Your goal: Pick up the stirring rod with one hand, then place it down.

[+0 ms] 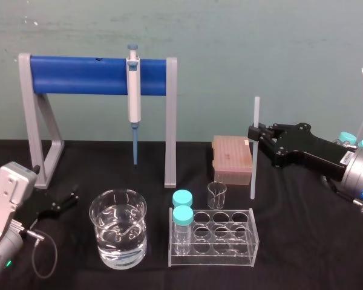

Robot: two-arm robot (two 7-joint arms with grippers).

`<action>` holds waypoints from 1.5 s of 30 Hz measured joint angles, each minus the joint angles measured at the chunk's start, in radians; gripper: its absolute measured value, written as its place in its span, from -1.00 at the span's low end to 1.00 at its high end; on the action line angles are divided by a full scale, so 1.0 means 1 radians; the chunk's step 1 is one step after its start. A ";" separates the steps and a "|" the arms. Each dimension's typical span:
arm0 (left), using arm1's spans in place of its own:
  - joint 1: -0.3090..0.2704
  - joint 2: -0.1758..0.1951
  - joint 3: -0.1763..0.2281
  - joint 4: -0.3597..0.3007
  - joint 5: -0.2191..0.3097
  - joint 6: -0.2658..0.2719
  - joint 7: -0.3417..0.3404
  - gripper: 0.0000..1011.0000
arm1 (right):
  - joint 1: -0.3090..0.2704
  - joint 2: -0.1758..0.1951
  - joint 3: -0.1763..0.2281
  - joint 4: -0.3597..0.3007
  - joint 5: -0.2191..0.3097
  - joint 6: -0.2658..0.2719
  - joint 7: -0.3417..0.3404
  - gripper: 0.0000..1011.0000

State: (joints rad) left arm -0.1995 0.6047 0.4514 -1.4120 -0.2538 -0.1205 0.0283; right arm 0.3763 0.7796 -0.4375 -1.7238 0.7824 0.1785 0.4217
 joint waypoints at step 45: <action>0.000 0.000 0.000 0.000 0.000 0.000 0.000 0.99 | 0.000 0.000 0.000 0.000 0.000 0.000 0.000 -0.86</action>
State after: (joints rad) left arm -0.1996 0.6047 0.4514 -1.4120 -0.2539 -0.1205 0.0283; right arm 0.3764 0.7796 -0.4374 -1.7238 0.7825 0.1785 0.4217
